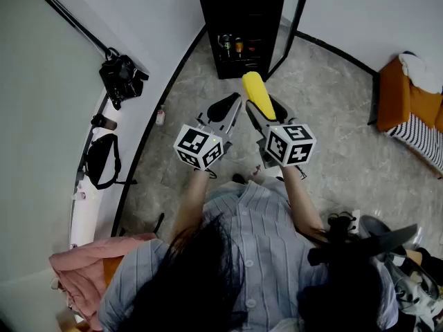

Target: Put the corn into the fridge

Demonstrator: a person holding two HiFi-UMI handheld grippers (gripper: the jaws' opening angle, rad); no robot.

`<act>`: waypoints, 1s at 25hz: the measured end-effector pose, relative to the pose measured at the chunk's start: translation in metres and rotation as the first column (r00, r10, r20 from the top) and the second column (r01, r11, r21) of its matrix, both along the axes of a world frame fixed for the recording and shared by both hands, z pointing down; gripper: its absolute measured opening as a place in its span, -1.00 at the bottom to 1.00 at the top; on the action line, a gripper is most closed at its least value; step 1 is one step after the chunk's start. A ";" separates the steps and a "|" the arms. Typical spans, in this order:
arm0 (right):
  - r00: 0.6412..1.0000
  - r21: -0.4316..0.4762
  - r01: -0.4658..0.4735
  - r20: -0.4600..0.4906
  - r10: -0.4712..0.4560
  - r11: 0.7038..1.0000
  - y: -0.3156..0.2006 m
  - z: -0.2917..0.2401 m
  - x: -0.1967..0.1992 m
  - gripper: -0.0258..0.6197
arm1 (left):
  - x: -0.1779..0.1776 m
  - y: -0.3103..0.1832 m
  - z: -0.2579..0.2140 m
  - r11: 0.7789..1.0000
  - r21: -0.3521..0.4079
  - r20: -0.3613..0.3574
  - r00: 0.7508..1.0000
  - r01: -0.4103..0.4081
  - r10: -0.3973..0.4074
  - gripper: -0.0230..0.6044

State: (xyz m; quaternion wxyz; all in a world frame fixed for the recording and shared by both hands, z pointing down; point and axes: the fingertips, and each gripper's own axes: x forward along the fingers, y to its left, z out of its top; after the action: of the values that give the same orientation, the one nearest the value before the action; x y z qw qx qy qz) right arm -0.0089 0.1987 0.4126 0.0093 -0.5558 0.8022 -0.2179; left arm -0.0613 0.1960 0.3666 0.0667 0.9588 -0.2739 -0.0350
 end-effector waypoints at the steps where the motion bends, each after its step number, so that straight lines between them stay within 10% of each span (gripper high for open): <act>1: 1.000 0.001 0.001 0.006 -0.001 1.000 0.000 0.001 -0.001 -0.16 | 0.000 0.000 0.001 1.000 0.000 0.000 1.000 -0.002 0.002 -0.90; 25: 0.998 -0.060 0.010 0.067 -0.006 0.998 -0.023 0.024 0.004 -0.16 | 0.001 -0.027 0.037 0.995 -0.100 -0.013 1.000 0.003 -0.004 -0.90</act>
State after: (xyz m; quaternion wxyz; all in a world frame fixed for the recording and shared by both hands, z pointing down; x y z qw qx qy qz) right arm -0.0046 0.1758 0.4361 0.0184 -0.5450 0.7966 -0.2607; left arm -0.0603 0.1685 0.4035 0.1166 0.9535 -0.2766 -0.0279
